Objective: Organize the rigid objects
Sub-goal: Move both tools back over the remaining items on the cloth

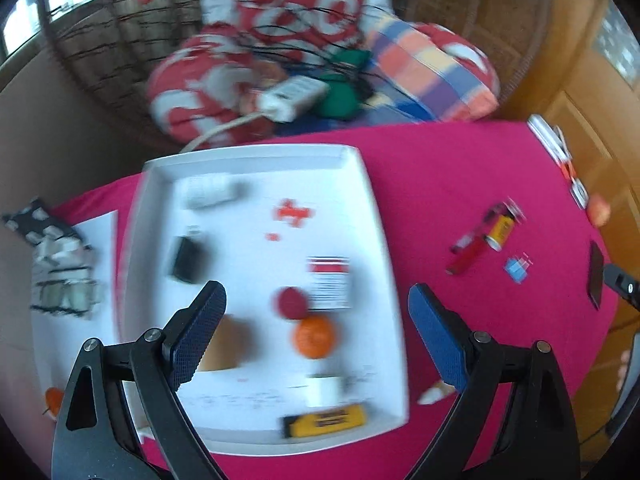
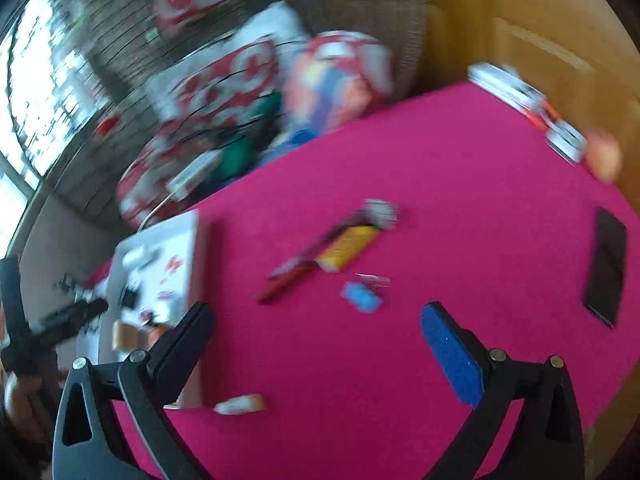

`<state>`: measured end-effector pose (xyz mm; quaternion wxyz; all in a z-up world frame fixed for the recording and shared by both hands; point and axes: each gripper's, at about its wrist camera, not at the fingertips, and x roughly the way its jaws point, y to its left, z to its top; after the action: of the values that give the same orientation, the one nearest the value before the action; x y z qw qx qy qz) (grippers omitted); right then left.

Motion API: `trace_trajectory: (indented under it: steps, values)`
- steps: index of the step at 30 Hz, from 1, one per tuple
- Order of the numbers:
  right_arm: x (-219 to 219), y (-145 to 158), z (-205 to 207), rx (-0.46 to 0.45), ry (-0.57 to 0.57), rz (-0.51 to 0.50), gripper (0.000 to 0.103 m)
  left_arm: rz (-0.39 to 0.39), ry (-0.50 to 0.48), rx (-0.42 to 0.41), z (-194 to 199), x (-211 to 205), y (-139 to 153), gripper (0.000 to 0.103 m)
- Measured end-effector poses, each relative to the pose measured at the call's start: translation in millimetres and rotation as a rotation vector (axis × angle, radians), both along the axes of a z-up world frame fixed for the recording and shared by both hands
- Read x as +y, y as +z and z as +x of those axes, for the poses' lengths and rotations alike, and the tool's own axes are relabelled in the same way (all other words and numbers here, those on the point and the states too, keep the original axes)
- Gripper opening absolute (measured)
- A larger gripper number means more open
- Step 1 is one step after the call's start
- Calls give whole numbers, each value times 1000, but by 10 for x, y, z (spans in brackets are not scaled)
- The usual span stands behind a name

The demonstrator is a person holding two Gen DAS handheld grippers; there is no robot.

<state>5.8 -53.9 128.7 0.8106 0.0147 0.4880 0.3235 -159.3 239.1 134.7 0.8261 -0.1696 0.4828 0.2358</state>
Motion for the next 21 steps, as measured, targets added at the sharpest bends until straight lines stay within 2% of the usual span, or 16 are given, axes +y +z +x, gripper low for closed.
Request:
trace_trajectory:
  steps: [8, 13, 14, 15, 17, 19, 21]
  values:
    - [-791, -388, 261, 128, -92, -23, 103, -25, -180, 92, 828, -614, -356, 93]
    - [-1051, -375, 426, 141, -85, -35, 103, -77, -241, 161, 1287, -808, -696, 93]
    - [-1089, -375, 458, 139, -80, -40, 103, -74, -250, 176, 1376, -849, -773, 89]
    - [-1140, -372, 501, 137, -74, -46, 103, -70, -259, 185, 1441, -873, -832, 74]
    - [-1247, -372, 558, 136, -73, -53, 103, -48, -271, 227, 1583, -911, -962, 61]
    - [-1348, -398, 636, 143, -76, -57, 103, -37, -283, 247, 1691, -939, -1058, 61]
    - [-1467, -446, 725, 157, -92, -64, 103, -48, -302, 267, 1754, -955, -1137, 53]
